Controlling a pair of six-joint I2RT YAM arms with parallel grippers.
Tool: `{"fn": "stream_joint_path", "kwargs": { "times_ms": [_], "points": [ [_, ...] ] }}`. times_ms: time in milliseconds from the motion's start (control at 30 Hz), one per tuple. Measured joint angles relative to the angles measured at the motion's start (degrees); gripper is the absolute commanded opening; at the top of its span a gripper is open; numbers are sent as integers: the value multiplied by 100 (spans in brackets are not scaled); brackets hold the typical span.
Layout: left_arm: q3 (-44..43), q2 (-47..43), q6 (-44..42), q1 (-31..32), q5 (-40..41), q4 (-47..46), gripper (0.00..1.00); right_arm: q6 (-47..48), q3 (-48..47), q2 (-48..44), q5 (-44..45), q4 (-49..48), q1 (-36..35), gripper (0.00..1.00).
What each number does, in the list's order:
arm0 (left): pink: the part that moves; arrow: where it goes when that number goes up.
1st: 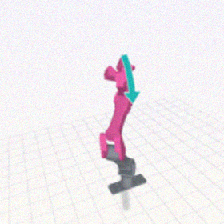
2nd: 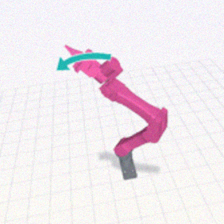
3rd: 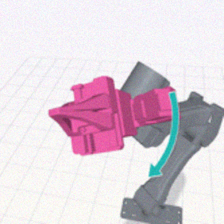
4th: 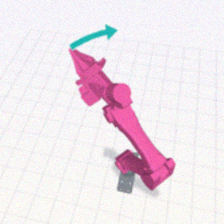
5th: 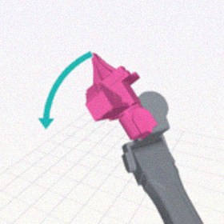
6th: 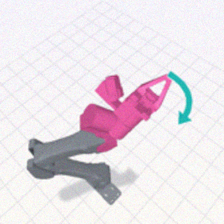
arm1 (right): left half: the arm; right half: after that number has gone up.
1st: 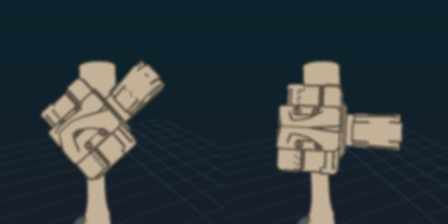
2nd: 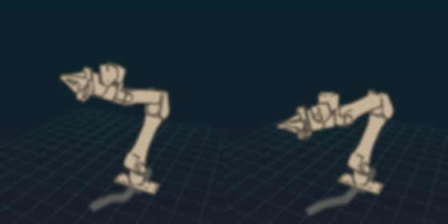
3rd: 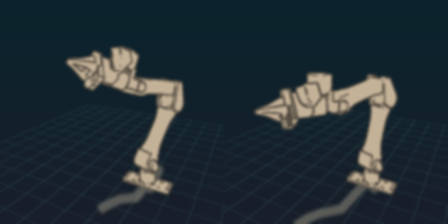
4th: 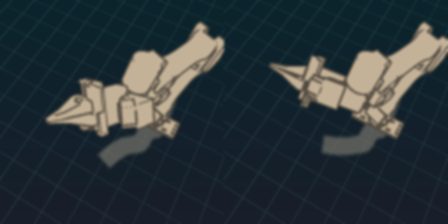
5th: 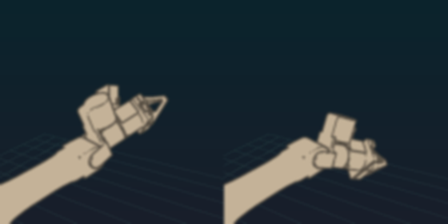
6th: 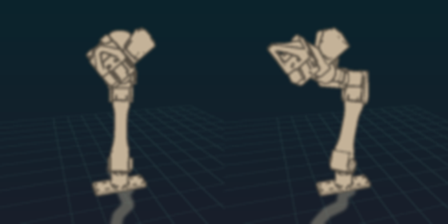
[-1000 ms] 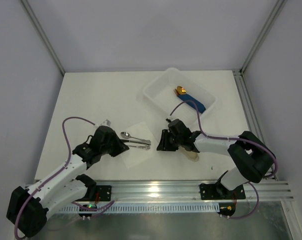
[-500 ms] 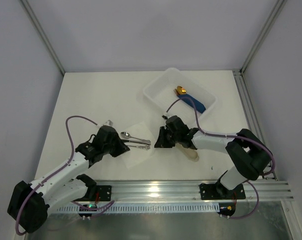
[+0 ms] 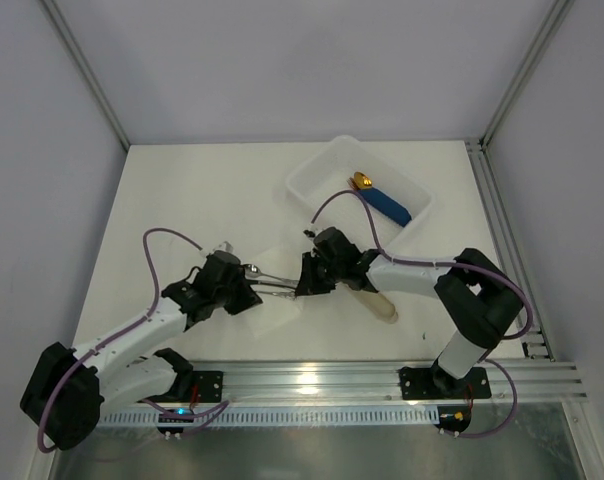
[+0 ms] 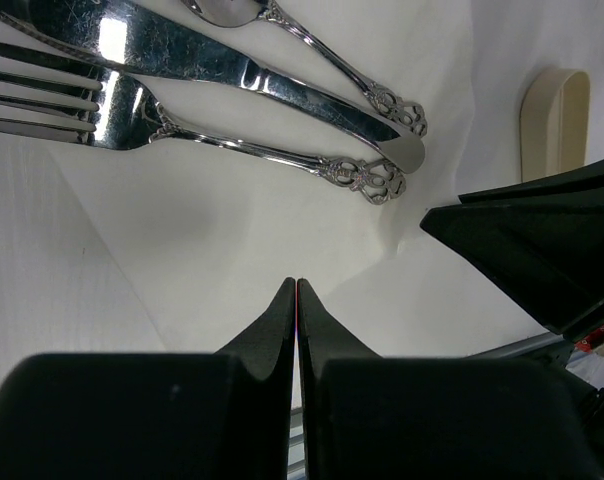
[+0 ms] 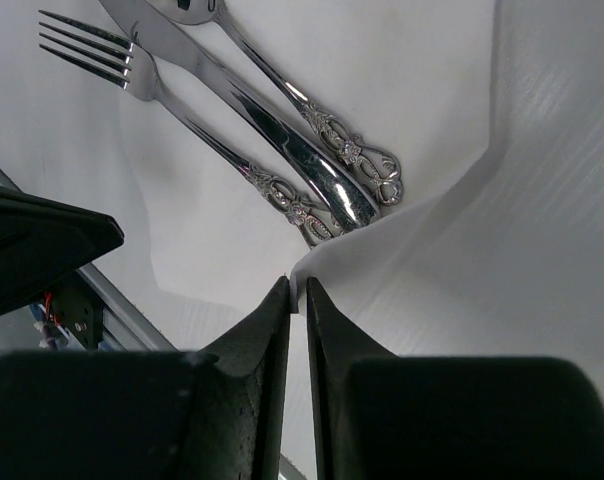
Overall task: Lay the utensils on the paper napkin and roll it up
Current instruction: Roll the napkin at the center of the board.
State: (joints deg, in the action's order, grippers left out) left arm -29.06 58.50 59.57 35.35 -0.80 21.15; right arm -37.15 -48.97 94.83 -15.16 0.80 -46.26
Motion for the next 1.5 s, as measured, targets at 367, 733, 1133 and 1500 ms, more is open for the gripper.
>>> {"fn": "stream_joint_path", "kwargs": {
  "times_ms": [367, 733, 1133, 1500],
  "points": [
    [0, 120, 4, 79, 90, -151, 0, 85, -382, 352, -50, 175, -52, 15],
    [0, 321, 42, 260, 122, -256, 0, 87, -579, 715, -109, 188, -52, 15],
    [-57, 693, 50, 402, 188, -382, 0, 105, -752, 804, -157, 208, -52, 15],
    [-243, 942, 61, 542, 243, -514, 0, 125, -894, 970, -229, 236, -52, 15]
  ]
}}
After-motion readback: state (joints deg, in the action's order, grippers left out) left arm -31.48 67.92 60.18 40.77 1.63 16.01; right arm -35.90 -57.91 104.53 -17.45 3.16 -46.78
